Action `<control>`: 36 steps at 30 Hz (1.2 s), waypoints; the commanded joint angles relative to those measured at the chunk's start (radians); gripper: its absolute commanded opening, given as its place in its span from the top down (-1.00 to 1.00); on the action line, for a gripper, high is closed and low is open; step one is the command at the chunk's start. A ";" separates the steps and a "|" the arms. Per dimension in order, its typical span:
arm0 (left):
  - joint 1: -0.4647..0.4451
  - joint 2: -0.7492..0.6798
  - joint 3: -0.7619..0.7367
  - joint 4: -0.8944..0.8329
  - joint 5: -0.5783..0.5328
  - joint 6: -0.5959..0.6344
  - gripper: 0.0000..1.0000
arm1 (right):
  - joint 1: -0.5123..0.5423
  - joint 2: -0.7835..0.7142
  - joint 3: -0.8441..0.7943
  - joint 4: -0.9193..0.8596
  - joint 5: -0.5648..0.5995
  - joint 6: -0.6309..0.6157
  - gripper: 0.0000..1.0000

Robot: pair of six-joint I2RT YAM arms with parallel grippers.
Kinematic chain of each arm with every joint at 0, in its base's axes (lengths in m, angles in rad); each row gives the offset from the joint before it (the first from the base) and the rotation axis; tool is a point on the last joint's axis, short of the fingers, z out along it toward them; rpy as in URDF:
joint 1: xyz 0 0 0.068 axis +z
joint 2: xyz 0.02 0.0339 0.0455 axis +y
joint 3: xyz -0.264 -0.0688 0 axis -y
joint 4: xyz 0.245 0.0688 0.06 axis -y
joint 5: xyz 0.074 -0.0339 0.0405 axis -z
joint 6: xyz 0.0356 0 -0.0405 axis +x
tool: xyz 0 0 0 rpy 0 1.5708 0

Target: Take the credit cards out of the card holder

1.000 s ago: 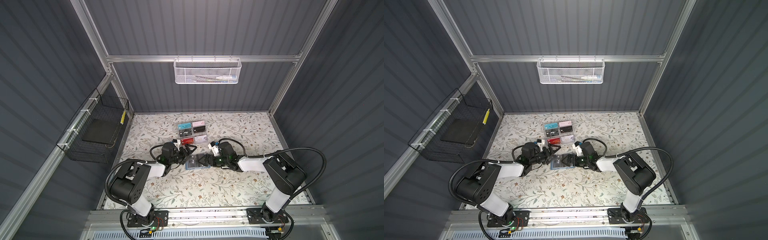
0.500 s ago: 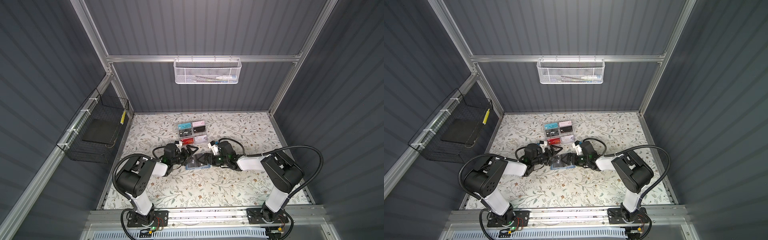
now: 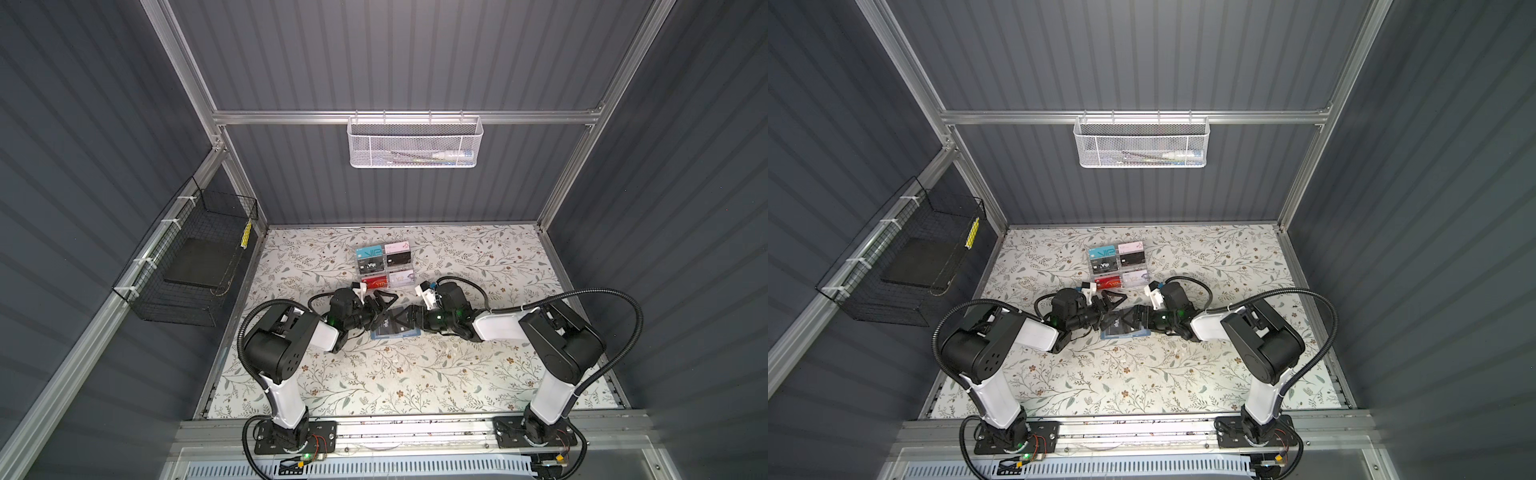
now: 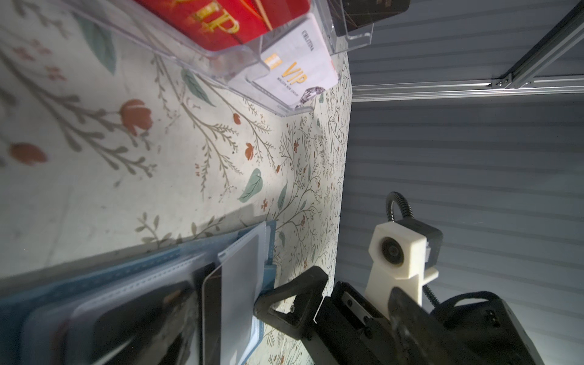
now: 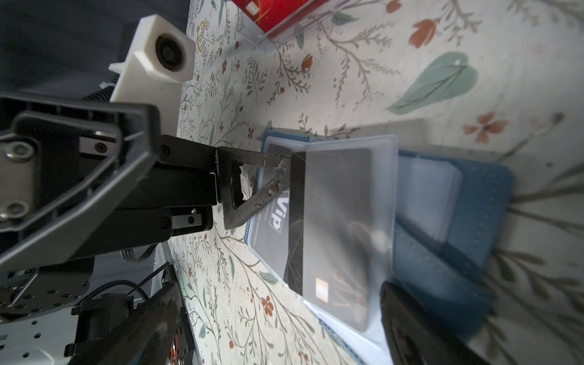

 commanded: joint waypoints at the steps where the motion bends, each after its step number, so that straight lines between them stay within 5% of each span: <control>1: -0.006 0.029 0.016 0.028 0.011 -0.010 -0.82 | 0.000 0.041 -0.002 -0.043 0.005 0.015 -0.98; 10: -0.007 0.064 0.004 0.094 0.018 -0.030 -0.57 | 0.001 0.047 -0.004 -0.032 0.000 0.024 -0.98; 22: -0.012 0.085 -0.011 0.132 0.026 -0.025 0.21 | 0.000 0.051 -0.002 -0.026 -0.004 0.029 -0.98; 36: -0.029 0.105 -0.013 0.139 0.022 -0.011 0.73 | 0.000 0.053 -0.002 -0.026 -0.005 0.029 -0.98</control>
